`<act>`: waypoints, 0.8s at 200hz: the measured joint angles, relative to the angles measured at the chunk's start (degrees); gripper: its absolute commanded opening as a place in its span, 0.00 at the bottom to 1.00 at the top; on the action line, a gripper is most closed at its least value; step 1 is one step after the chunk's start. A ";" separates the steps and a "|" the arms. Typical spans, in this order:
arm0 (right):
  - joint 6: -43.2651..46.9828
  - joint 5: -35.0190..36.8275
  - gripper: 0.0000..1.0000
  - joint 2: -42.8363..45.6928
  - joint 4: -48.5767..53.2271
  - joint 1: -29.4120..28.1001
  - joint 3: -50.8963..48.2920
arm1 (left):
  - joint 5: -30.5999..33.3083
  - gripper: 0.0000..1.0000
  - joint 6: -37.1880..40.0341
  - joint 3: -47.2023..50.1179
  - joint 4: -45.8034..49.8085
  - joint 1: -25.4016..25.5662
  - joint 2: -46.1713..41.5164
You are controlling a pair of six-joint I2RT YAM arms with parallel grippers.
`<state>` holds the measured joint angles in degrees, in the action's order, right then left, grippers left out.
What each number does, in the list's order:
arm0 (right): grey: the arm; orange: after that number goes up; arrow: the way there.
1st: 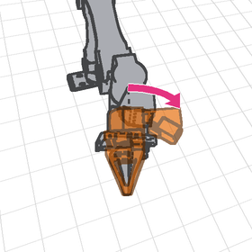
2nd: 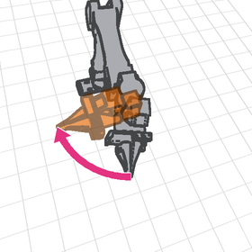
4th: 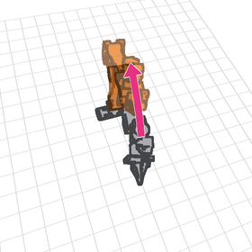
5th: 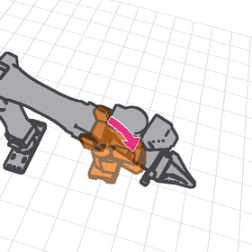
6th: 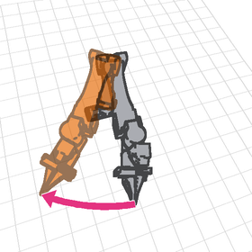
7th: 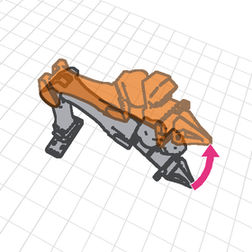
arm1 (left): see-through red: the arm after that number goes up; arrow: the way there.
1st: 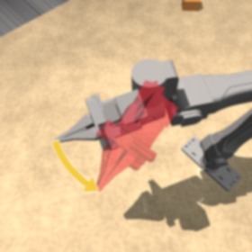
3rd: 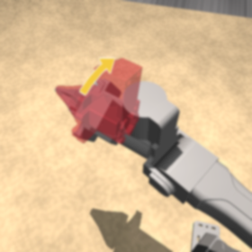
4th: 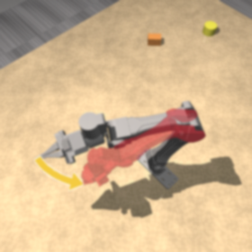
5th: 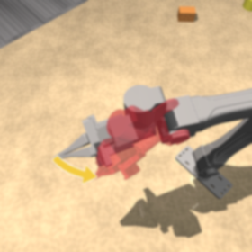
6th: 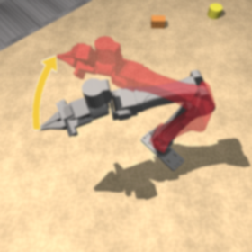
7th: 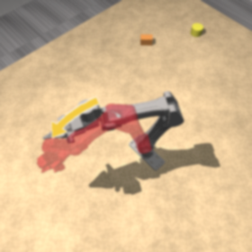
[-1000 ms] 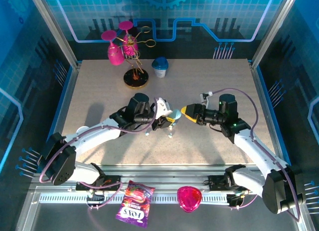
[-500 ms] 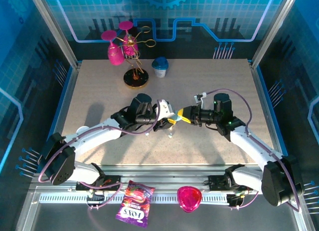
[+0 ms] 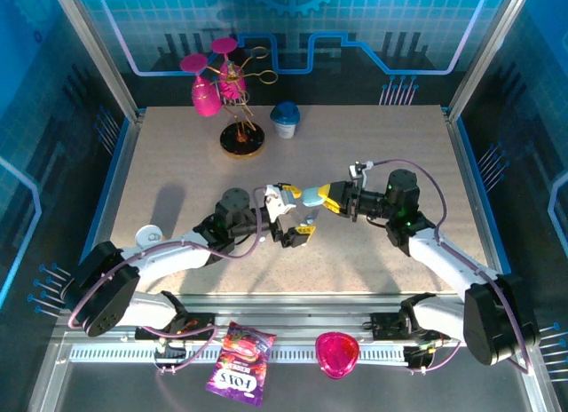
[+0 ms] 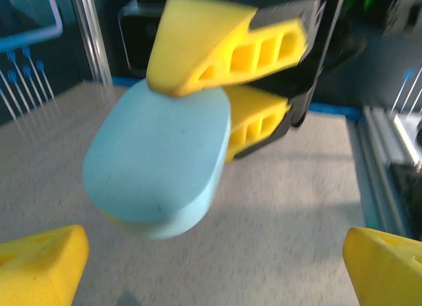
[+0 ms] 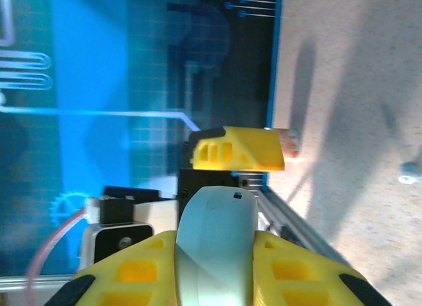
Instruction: Insert the wireless bluetooth earbuds into the charging case
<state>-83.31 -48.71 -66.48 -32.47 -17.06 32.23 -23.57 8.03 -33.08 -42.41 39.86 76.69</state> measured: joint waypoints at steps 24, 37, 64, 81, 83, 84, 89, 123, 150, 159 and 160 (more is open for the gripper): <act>-7.23 0.09 0.07 -1.07 -10.27 -0.17 -1.73 | -0.94 0.98 -4.79 1.95 -12.26 0.00 0.90; -10.54 0.22 0.07 -1.90 -15.02 -0.66 -2.14 | -1.36 0.97 -6.60 2.12 -17.42 0.00 1.66; -17.40 1.11 0.07 -4.20 -25.16 -2.36 -2.93 | -2.01 0.94 -8.76 2.14 -25.20 -0.35 3.28; -20.87 2.16 0.07 -5.60 -30.10 -3.63 -3.50 | -2.67 0.86 -10.21 2.16 -28.35 -0.81 4.24; -21.22 2.32 0.07 -5.70 -30.51 -3.74 -3.56 | -2.75 0.85 -10.51 2.16 -28.74 -0.94 4.35; -21.38 2.40 0.07 -5.77 -30.69 -3.80 -3.58 | -2.80 0.85 -10.51 2.16 -28.85 -0.98 4.39; -22.23 2.73 0.07 -5.97 -31.93 -4.17 -3.78 | -3.06 0.83 -11.13 2.16 -29.57 -1.22 4.66; -24.37 4.17 0.06 -5.92 -35.36 -4.74 -4.52 | -4.92 0.71 -13.42 2.16 -32.52 -2.67 5.60; -25.44 4.48 0.06 -5.84 -36.59 -4.76 -5.22 | -5.88 0.69 -14.05 2.16 -33.14 -3.06 5.62; -25.83 4.50 0.06 -5.84 -36.76 -4.76 -5.27 | -5.88 0.65 -14.05 2.19 -33.14 -3.13 5.62; -25.83 4.50 0.06 -5.84 -36.81 -4.76 -5.27 | -5.90 0.65 -14.05 2.19 -33.16 -3.17 5.62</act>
<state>-109.14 -44.21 -72.31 -69.28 -21.82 26.96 -29.47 -6.02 -30.89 -75.57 36.69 82.30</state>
